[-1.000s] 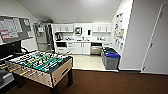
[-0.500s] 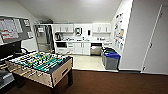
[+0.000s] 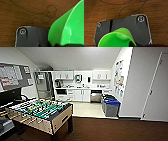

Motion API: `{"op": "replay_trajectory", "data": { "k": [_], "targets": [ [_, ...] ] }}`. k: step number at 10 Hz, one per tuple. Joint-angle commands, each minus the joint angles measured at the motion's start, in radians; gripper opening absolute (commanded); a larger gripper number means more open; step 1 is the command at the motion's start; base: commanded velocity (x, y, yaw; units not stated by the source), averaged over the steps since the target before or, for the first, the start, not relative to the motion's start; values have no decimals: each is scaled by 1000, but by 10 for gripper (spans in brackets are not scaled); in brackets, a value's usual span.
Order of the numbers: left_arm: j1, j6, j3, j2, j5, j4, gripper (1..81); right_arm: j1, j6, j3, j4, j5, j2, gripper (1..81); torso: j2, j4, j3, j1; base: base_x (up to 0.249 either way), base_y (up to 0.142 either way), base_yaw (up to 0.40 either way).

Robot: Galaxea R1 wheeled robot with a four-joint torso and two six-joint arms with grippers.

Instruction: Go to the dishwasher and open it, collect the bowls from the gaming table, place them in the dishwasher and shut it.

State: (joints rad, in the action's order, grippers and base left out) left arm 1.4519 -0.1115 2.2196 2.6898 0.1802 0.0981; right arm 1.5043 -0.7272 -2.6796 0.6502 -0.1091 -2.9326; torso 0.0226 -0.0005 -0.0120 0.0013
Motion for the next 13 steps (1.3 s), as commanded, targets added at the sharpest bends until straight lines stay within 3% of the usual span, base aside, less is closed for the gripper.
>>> {"op": "replay_trajectory", "data": {
  "k": [1,11,13],
  "targets": [
    [-66,-4,-18,-20,-30,15,10,-60,2,0,9,31,8,10,0,0,0,0,0,0,-85],
    [-64,-4,-18,-22,-30,14,10,-58,2,0,9,29,10,10,0,0,0,0,0,0,-140],
    [-66,-4,-20,-22,-30,14,10,-57,2,0,11,31,10,10,0,0,0,0,111,-93,0]
  ]
}}
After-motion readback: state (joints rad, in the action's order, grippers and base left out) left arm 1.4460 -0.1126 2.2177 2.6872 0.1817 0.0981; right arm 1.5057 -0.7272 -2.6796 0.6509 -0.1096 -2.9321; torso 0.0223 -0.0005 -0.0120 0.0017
